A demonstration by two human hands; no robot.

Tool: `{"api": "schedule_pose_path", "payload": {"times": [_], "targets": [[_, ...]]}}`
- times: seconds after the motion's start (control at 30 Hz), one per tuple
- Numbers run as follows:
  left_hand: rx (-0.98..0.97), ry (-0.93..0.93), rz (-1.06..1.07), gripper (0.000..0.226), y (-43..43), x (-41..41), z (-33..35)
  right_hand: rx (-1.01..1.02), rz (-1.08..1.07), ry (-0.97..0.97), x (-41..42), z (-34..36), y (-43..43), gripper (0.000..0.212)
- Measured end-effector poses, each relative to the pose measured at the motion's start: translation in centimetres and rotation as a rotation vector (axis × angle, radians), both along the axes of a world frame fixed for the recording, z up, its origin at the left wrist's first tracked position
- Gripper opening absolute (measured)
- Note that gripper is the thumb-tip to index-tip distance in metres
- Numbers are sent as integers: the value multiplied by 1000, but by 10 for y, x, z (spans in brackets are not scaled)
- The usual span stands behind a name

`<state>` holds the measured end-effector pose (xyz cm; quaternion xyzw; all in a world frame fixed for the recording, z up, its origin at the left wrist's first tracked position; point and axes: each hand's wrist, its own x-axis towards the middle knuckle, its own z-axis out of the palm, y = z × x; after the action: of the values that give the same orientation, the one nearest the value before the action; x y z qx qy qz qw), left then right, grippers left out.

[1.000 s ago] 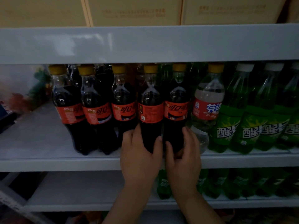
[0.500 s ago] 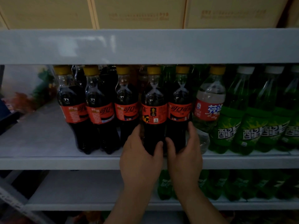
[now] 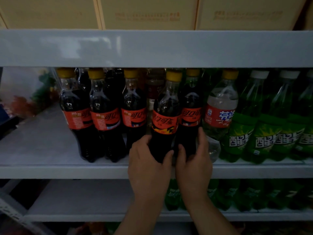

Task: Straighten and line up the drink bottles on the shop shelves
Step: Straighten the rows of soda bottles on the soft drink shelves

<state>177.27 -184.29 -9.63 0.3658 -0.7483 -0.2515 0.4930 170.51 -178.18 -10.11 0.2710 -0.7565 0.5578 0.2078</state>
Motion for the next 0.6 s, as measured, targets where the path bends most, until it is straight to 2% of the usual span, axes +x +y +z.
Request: {"api": "schedule_pose_path", "payload": {"times": [0.07, 0.13, 0.2, 0.33, 0.5, 0.6], "targets": [[-105, -68, 69, 77, -2, -3, 3, -17, 6, 0, 0, -1, 0, 65], [-123, -120, 85, 81, -3, -4, 6, -19, 10, -21, -1, -4, -1, 64], [-150, -149, 74, 74, -4, -3, 4, -37, 9, -38, -1, -4, -1, 64], [-261, -176, 72, 56, -1, 0, 1, -107, -59, 75, 2, -2, -2, 62], [-177, -204, 29, 59, -1, 1, 6, -125, -73, 80, 0, -3, -4, 63], [-213, -182, 17, 61, -1, 1, 0, -112, -74, 93, 0, -4, -3, 62]]}}
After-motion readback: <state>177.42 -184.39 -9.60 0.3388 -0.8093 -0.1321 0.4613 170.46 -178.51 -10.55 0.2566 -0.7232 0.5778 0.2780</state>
